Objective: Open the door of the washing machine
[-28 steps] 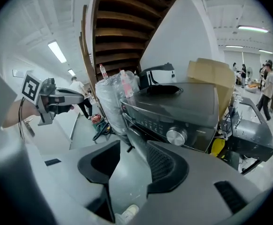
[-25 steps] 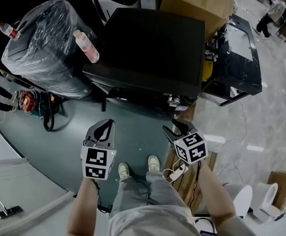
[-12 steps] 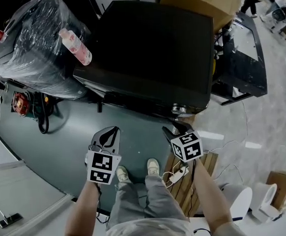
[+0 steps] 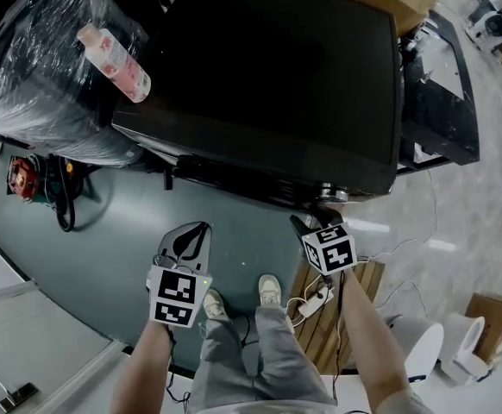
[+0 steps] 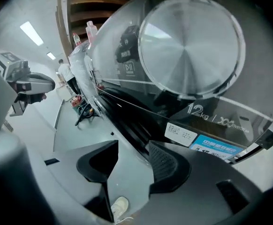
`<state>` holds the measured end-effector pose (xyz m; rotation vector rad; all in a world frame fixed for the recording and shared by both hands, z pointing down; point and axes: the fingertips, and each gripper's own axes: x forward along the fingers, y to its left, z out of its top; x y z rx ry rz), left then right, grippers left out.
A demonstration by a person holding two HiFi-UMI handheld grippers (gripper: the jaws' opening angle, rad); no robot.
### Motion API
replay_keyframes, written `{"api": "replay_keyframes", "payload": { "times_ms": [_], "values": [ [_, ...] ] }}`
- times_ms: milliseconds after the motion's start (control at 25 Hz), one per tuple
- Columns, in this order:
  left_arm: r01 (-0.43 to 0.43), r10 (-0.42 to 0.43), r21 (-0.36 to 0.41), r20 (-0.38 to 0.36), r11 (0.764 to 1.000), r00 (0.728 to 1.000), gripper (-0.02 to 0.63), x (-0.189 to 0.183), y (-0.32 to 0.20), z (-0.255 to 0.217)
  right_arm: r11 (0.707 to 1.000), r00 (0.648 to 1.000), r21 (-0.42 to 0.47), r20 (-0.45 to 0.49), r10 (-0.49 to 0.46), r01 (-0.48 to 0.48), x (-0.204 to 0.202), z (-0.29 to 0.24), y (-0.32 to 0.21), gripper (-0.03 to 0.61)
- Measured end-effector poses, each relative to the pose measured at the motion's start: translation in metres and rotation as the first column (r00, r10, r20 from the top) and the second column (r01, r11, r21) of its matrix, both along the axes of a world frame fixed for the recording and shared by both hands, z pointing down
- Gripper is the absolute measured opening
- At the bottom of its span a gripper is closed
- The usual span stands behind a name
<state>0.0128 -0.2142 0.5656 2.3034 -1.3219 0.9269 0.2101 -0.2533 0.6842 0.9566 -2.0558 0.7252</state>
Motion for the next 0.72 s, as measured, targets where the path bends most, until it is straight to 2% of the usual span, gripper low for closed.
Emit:
{"api": "replay_keyframes", "payload": {
  "times_ms": [200,720],
  "values": [
    [0.008,-0.009,-0.033,-0.002,0.999,1.000,0.025,-0.007,0.001,0.030,0.999,1.000,-0.036,0.015,0.006,-0.006,-0.003,0.025,-0.004,0.233],
    [0.042,-0.045,-0.109,-0.028,0.993,0.999,0.025,-0.024,0.029,0.068,1.000,0.997,-0.002,-0.068,0.029,-0.029,0.001,0.038,-0.007,0.202]
  ]
}}
